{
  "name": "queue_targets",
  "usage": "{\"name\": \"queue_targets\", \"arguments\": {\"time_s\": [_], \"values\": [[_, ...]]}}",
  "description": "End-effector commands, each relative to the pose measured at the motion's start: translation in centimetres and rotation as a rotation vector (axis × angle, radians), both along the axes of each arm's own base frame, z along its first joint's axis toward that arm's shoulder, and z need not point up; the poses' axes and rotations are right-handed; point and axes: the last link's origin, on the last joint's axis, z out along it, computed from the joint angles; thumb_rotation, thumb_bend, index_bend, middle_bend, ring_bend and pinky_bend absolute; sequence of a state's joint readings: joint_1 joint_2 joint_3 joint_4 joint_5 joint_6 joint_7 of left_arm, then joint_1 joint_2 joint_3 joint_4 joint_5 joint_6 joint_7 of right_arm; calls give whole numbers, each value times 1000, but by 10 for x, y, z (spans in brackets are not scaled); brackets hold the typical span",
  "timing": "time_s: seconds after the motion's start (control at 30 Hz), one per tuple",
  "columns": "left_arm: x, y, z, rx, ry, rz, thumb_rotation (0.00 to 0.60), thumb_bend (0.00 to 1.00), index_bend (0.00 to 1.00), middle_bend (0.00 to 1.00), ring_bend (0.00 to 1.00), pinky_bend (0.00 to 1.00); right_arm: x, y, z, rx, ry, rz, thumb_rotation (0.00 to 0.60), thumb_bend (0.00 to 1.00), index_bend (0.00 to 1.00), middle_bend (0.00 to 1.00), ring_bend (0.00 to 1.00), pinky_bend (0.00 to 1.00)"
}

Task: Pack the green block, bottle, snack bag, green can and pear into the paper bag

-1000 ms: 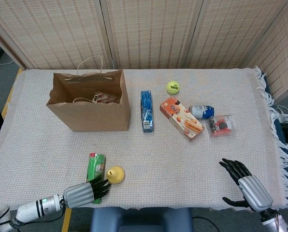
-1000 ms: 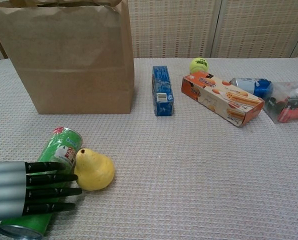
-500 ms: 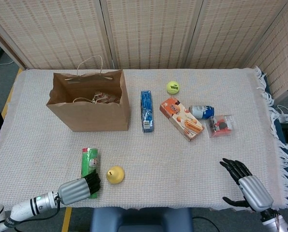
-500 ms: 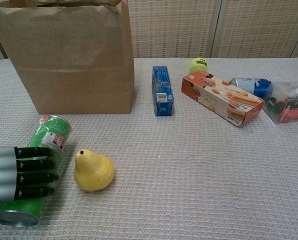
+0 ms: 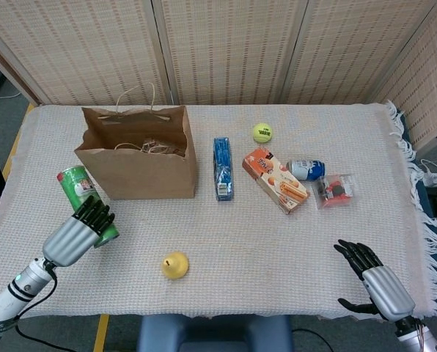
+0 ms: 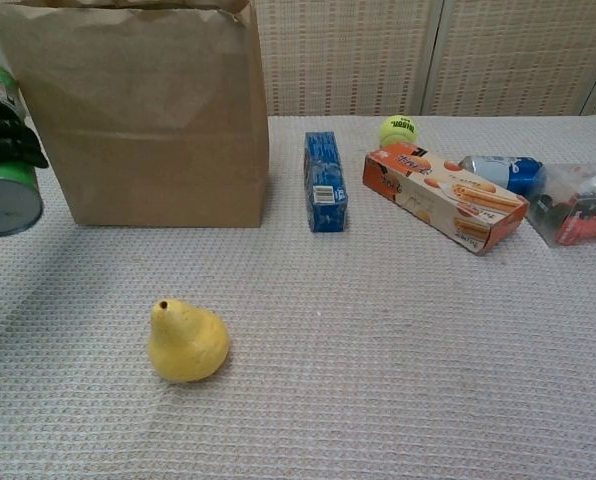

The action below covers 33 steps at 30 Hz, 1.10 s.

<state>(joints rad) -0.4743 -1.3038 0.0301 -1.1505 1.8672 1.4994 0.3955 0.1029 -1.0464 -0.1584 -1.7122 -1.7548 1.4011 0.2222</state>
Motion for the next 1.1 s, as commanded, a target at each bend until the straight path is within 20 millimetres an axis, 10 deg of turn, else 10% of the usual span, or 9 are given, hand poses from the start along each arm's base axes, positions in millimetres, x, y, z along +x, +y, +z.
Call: {"name": "queue_targets", "arguments": {"time_s": [0.03, 0.4, 0.77, 1.1], "values": [[4, 17, 29, 149, -164, 69, 600, 604, 662, 665, 610, 737, 0, 0, 0, -2, 1, -1, 600, 57, 0, 0, 0, 0], [76, 43, 72, 254, -748, 48, 600, 605, 661, 662, 610, 728, 0, 0, 0, -2, 5, 0, 600, 58, 0, 0, 0, 0], [168, 39, 41, -24, -819, -48, 600, 603, 657, 659, 609, 729, 0, 0, 1, -2, 5, 2, 600, 58, 0, 0, 0, 0], [221, 84, 14, -235, -884, 149, 600, 603, 651, 654, 608, 731, 0, -1, 2, 3, 3, 2, 600, 57, 0, 0, 0, 0]]}}
